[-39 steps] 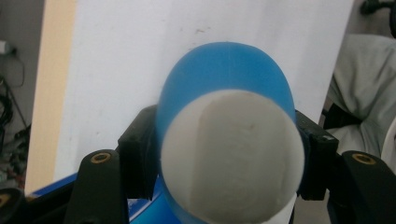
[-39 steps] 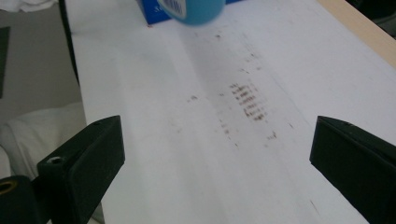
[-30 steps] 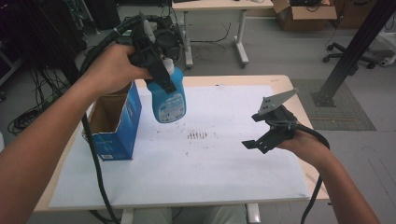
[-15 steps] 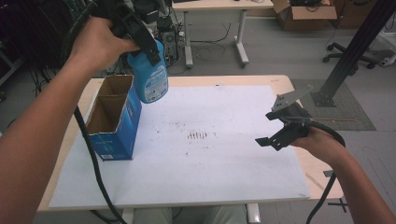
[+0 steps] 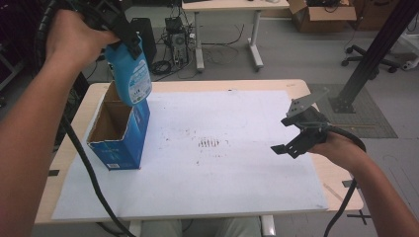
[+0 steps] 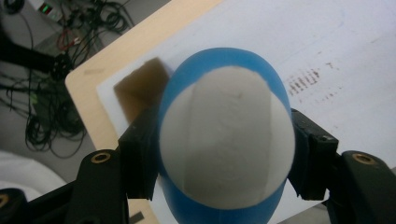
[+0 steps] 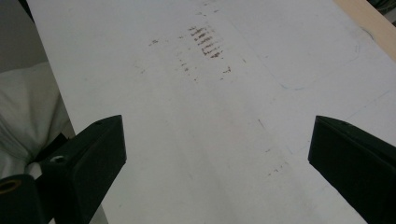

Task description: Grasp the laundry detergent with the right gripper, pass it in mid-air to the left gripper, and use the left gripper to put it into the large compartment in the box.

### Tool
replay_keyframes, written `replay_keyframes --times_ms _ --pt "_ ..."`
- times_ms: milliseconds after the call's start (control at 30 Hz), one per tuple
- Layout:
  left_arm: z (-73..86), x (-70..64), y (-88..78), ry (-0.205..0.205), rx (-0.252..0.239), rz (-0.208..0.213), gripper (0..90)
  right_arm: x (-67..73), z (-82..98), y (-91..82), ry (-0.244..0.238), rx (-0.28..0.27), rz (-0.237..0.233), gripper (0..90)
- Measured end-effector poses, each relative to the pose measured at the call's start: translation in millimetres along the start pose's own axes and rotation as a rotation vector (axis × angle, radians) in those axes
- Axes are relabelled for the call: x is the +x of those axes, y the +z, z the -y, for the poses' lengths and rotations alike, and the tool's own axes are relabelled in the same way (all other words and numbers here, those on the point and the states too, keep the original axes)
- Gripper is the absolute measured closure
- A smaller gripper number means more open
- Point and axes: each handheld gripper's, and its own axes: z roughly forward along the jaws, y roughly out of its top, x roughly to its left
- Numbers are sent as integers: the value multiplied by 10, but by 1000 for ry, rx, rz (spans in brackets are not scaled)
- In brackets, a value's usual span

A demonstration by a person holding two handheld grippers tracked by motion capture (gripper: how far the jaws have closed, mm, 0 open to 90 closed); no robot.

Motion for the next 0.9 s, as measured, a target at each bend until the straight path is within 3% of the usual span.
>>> replay_keyframes --times_ms 333,633,900 --pt "188 288 -10 -178 18 -56 379 -6 -23 6 -10 1 -5 41" --pt "324 412 155 -280 39 -70 379 11 -41 -5 -28 4 -14 45" --pt "454 485 348 -343 40 -86 379 -5 1 -21 -27 1 -10 45"
